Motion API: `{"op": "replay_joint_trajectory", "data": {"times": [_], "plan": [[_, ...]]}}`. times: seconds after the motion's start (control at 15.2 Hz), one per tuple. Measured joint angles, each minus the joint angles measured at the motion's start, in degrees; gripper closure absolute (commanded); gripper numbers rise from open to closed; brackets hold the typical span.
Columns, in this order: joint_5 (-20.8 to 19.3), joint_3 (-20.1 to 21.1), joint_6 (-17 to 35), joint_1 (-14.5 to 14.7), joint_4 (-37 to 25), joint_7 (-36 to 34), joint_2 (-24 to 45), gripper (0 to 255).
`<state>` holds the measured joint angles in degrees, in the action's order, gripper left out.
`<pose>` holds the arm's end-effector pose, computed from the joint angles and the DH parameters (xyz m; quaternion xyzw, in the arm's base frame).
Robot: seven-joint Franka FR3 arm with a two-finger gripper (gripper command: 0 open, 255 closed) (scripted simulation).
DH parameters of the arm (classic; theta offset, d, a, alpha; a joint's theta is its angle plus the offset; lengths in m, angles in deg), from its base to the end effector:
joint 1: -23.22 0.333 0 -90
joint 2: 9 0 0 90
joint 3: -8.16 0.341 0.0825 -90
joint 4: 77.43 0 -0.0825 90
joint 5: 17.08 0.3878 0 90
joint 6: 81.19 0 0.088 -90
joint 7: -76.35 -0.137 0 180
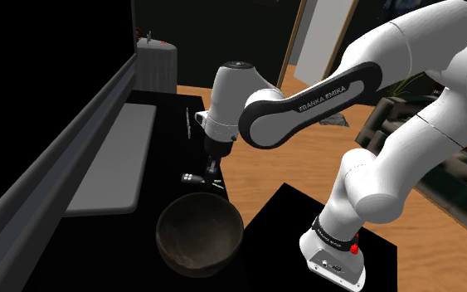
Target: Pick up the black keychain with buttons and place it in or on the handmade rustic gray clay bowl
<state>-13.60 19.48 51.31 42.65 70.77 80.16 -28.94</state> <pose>0.3565 0.2126 0.3734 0.9612 0.2735 0.0360 0.0023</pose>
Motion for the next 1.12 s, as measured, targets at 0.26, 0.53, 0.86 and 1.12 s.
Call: {"op": "replay_joint_trajectory", "data": {"times": [0.26,0.53,0.86,1.12], "plan": [[0.1,-0.2,-3.7,0.1,-2.0,0.0,-1.7,255],[0.2,-0.5,-7.3,0.1,-4.0,0.3,-3.3,255],[0.3,-0.6,-11.3,0.2,-6.6,0.3,-4.6,255],[0.2,-1.0,-14.5,0.1,-9.0,0.5,-5.5,255]]}}
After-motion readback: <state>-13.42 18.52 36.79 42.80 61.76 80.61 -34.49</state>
